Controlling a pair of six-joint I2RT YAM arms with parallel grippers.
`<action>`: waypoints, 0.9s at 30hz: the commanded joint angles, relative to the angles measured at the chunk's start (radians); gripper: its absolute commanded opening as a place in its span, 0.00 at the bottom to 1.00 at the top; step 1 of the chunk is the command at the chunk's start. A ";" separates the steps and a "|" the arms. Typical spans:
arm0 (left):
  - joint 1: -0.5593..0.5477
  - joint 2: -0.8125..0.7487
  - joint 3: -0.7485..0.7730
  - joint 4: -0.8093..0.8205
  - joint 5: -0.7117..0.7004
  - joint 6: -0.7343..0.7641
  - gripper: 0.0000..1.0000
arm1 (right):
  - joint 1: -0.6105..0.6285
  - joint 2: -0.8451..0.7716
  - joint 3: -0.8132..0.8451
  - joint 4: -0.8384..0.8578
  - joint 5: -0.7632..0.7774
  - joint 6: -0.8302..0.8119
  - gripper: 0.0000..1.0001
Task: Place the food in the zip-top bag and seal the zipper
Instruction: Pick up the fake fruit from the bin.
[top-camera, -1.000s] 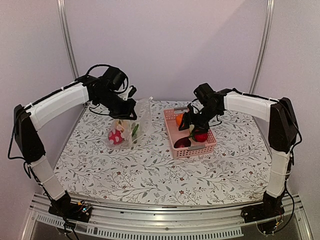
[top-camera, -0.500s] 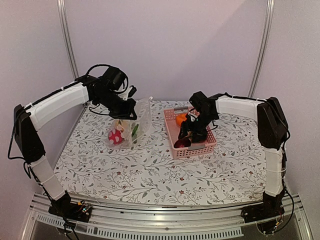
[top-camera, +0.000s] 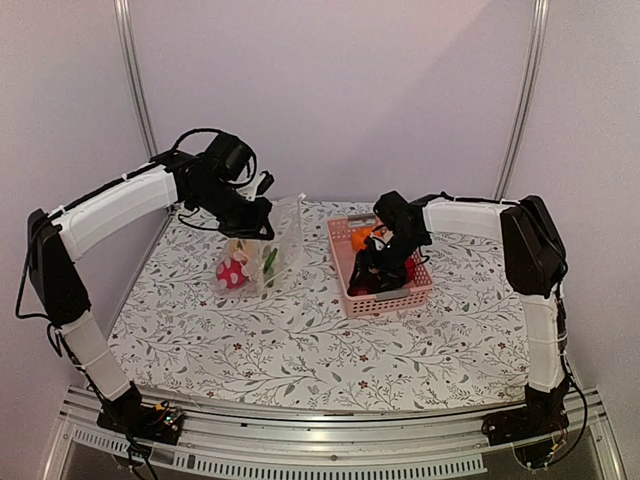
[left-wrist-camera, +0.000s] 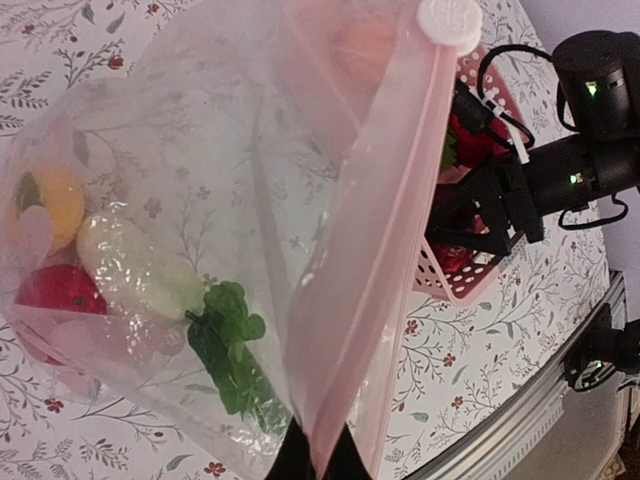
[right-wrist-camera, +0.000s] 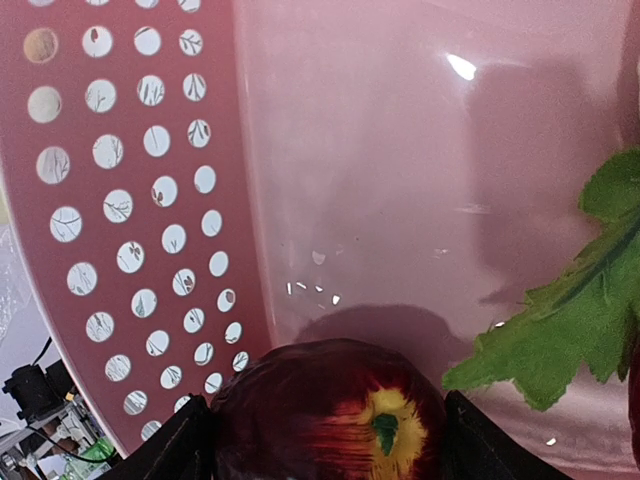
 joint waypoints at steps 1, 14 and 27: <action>0.005 0.008 0.008 0.000 0.013 0.013 0.00 | 0.008 0.021 -0.004 0.031 -0.016 0.015 0.68; 0.006 0.020 0.034 -0.022 -0.009 0.025 0.00 | 0.016 -0.127 0.045 -0.059 0.116 -0.042 0.53; 0.011 0.035 0.055 -0.050 -0.045 0.063 0.00 | 0.040 -0.269 0.128 -0.023 0.123 -0.045 0.52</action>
